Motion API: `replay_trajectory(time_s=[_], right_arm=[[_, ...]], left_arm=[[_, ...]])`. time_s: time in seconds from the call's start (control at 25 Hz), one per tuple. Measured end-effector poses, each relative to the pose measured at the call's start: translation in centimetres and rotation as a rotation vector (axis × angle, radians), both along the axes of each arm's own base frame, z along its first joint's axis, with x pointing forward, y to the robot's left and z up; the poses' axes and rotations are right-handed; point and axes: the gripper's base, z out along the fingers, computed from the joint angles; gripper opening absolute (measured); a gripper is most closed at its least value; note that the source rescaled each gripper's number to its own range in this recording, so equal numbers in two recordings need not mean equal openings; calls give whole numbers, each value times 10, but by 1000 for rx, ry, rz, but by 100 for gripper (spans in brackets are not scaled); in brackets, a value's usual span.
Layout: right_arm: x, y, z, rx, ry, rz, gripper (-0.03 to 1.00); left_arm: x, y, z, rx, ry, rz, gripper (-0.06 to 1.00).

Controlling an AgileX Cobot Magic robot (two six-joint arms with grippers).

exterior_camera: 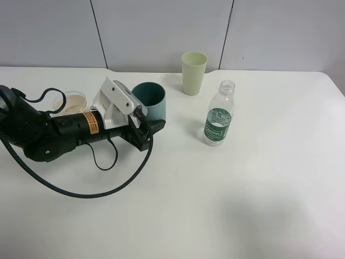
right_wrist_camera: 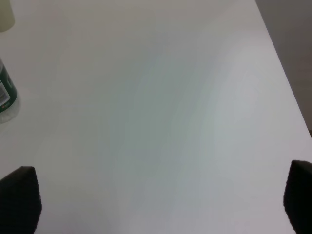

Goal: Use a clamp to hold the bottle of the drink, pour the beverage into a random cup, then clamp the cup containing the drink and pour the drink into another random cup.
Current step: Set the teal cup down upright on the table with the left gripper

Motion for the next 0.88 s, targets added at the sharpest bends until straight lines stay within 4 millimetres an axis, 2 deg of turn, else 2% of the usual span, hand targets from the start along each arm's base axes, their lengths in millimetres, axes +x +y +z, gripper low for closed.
replay_trajectory(time_s=[0.4, 0.88], right_arm=[[0, 0, 0, 0, 0, 0, 100], [0, 0, 0, 0, 0, 0, 100]], left_arm=[[-3, 1, -25, 50, 39, -12, 1], [-4, 2, -29, 98, -12, -35, 1]])
